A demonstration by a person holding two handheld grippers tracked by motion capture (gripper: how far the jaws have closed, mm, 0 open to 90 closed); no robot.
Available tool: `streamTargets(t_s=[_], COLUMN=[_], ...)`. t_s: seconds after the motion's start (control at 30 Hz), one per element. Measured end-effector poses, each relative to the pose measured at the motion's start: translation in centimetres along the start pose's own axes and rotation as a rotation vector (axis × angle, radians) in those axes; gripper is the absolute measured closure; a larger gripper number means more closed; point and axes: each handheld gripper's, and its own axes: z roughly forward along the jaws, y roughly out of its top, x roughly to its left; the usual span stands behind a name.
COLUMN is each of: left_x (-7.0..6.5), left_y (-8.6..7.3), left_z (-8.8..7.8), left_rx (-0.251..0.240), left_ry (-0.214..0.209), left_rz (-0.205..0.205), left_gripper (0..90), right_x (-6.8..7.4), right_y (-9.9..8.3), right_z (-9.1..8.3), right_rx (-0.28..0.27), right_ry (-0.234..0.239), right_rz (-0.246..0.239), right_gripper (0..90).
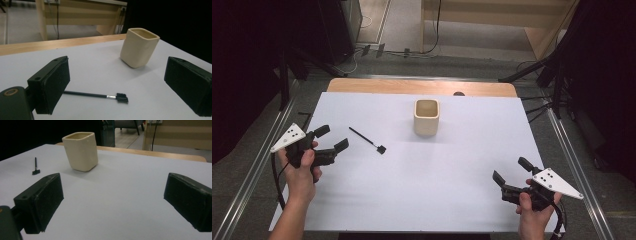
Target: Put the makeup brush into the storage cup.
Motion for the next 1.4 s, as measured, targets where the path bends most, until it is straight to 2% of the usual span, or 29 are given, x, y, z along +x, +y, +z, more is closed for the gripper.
streamTargets(t_s=[0.1,0.37,0.67,0.9,1.23,1.4], left_x=[0.1,1.0,1.2,1.4,2.2,2.4], left_y=[0.3,0.7,1.5,1.9,2.5,2.6], left_z=[0.5,1.5,3.0,4.1,5.7,6.3], left_rx=[0.004,0.027,0.072,0.094,0.15,0.193], left_ry=[-0.018,-0.01,-0.015,-0.021,-0.001,0.005], left_rz=[0.001,0.002,0.042,0.044,0.069,0.083], left_gripper=[7.2,7.6,7.6,8.3,12.3,13.0], right_x=[0.0,0.0,0.2,0.3,0.2,0.2], right_y=[0.0,0.0,0.0,-0.1,-0.4,-0.5], right_z=[-0.1,0.1,0.2,0.3,0.7,0.7], right_rx=[-0.001,0.004,0.008,0.014,0.027,0.029], right_ry=[-0.001,0.001,0.003,0.002,0.004,0.006], right_rz=[-0.002,-0.005,-0.017,-0.015,-0.016,-0.017], right_gripper=[3.6,4.1,4.6,4.8,5.1,5.2])
